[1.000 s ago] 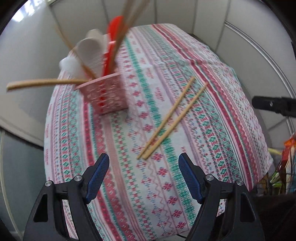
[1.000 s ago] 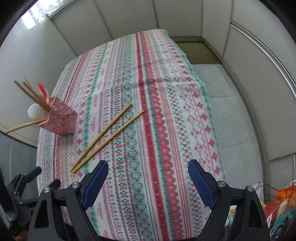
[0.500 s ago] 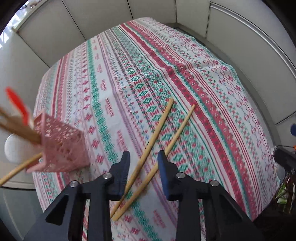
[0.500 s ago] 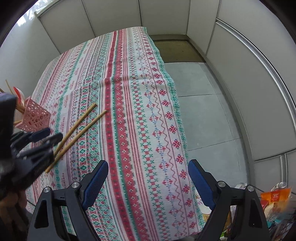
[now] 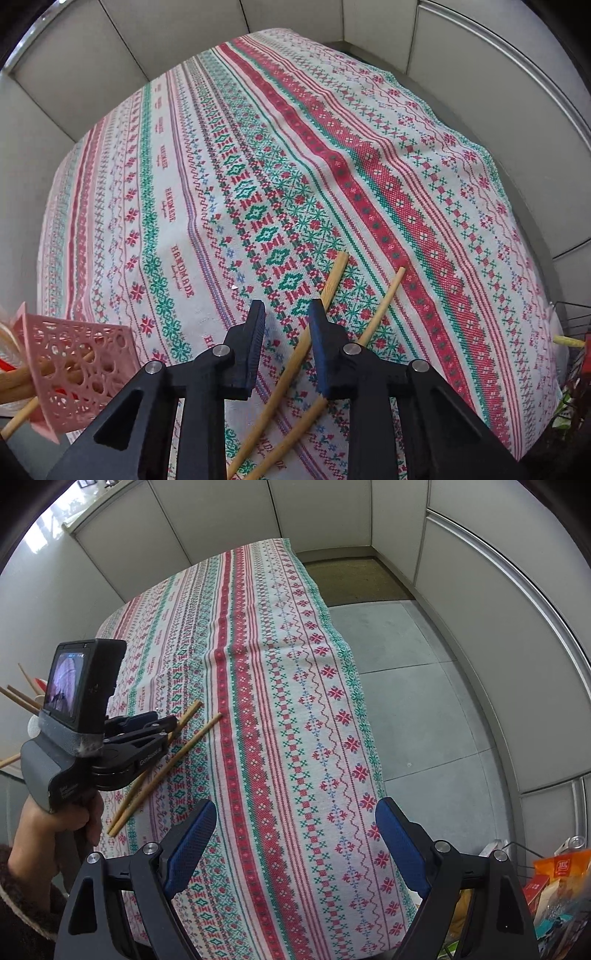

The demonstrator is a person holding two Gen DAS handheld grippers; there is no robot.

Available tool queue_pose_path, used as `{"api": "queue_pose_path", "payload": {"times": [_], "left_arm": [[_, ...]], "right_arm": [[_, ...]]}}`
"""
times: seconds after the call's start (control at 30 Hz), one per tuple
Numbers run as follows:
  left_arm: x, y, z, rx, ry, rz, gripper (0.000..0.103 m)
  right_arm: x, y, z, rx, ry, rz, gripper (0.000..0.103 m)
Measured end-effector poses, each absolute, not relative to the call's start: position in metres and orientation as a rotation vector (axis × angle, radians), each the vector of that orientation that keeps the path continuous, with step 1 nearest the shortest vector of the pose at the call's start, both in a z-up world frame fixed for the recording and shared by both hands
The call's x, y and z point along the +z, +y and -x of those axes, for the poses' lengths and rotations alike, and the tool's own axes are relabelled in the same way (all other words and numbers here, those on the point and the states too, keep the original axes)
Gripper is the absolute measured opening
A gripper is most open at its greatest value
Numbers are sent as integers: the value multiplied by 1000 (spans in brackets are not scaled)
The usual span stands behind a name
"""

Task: Organize utensils
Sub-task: 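Lower the left tool onto a loose wooden chopstick and close on it, then lift the chopstick with the left tool while the right tool grasps the other chopstick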

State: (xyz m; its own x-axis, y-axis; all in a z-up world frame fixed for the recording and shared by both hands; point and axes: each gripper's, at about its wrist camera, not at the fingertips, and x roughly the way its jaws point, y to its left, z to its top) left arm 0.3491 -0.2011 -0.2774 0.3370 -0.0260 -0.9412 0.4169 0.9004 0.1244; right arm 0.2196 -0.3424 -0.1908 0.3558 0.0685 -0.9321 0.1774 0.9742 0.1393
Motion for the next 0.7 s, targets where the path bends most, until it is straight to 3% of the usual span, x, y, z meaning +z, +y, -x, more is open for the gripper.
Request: {"api": "queue_pose_path", "payload": {"times": [0.43,0.47,0.5,0.7], "left_arm": [[-288,-210,-359,-340,1264,-305,27],[-289,-211,-360,-334,1270,-299,24],[-290,-210,-360,-320,1274,-297,14],[-291,-190,-354,-272,1330,-270,7]], "right_arm": [[-185,-341,-221,-78,1192,-264,89],[-186,-342,-221,-81,1194,-264,89],[-187,-342,-222,-84,1197,-264,89],[-196,-341,-224,-74,1227,-267,89]]}}
